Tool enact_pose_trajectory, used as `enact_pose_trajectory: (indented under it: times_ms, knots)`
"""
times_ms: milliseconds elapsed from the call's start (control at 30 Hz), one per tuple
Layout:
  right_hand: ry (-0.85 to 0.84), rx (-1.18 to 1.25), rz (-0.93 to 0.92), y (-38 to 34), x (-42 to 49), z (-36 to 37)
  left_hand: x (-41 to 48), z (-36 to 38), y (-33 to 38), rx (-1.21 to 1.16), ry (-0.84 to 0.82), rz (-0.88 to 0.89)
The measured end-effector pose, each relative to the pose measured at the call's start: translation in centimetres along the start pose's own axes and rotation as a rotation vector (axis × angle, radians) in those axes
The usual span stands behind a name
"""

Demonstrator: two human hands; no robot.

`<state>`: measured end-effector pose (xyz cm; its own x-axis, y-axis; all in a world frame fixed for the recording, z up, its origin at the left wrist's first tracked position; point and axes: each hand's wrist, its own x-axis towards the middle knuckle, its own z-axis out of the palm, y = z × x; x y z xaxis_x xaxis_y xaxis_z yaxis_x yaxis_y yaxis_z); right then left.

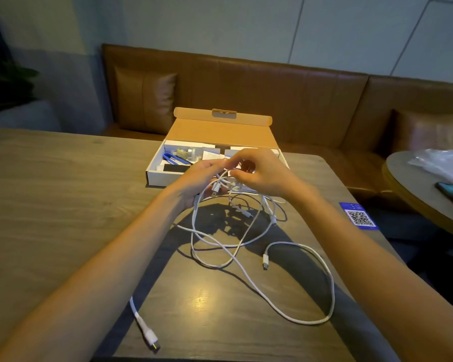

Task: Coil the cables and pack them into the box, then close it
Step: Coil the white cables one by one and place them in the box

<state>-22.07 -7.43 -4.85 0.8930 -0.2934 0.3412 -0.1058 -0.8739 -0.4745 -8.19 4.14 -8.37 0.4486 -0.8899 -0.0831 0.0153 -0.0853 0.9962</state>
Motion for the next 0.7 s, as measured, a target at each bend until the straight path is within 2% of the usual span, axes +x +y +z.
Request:
enact_pose_trajectory:
  times_ms: [100, 267, 467, 567, 700]
  knots:
    - [-0.057, -0.021, -0.002, -0.2, 0.3, -0.2, -0.5, -0.2, 0.2, 0.001, -0.029, 0.003]
    - [-0.017, 0.032, 0.024, 0.1, 0.2, -0.4, -0.8, -0.8, 0.2, -0.068, -0.117, -0.002]
    - [0.01, 0.289, 0.085, 0.1, -0.6, -1.0, -1.1, -0.6, 0.8, -0.019, -0.012, -0.036]
    - [-0.105, 0.137, 0.055, 0.4, -0.9, -1.4, -1.1, -1.0, 0.6, 0.02, 0.015, -0.038]
    - [-0.26, -0.002, 0.024, 0.2, -1.2, -1.4, -1.0, -1.6, 0.1, 0.314, 0.056, 0.052]
